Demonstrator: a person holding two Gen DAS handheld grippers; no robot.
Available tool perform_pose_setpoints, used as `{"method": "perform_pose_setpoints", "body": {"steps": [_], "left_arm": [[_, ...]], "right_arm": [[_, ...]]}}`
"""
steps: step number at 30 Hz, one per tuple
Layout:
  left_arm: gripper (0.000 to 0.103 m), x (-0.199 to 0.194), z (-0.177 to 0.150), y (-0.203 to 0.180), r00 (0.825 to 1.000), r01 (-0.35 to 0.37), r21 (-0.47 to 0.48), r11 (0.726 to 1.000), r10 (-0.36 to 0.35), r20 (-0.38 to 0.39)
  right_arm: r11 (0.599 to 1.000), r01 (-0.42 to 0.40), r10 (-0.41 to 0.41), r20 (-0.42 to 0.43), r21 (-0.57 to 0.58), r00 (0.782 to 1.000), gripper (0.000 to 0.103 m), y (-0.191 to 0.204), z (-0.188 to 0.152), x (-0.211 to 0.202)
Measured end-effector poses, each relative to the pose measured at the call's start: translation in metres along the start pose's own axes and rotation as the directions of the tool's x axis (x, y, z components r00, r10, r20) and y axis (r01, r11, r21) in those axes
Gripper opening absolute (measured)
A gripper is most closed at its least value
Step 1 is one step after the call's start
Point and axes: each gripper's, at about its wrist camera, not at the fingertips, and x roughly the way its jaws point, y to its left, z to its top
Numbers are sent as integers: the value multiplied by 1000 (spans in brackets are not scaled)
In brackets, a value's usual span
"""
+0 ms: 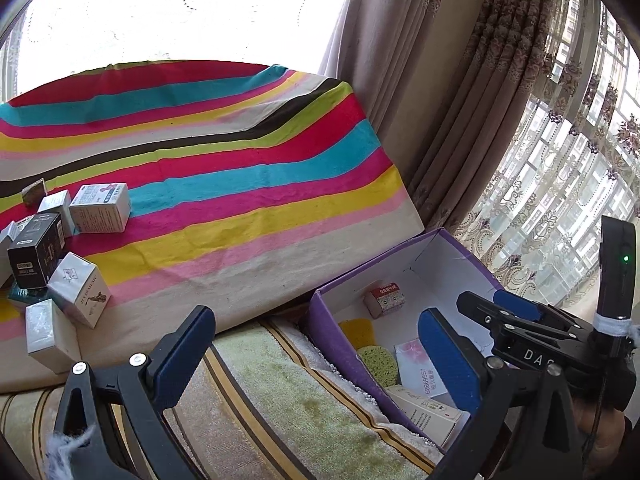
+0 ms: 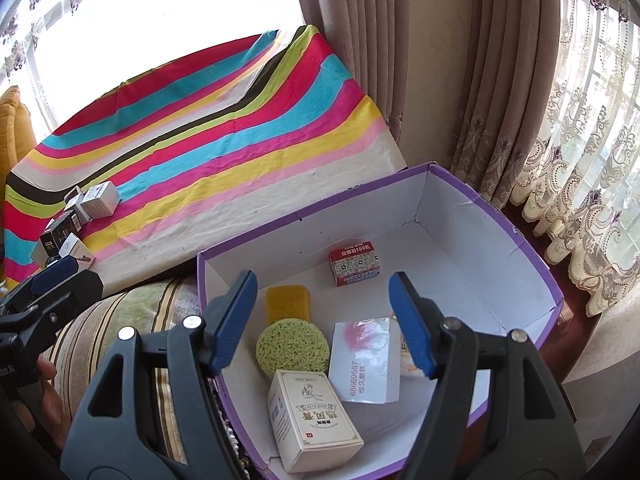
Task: Organize objects
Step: 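Open the right tool to drop the red-yellow box while the left tool drops the beige box, then move both open tools back to the boxes on the striped cloth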
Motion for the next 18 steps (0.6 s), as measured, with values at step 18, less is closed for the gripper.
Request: {"method": "perform_pose_setpoints", "body": {"steps": [18], "left_arm": [[102, -63, -26, 103, 987, -125, -209, 970, 143, 75]], "right_arm": [[968, -166, 161, -43, -188, 986, 72, 103, -16, 6]]}}
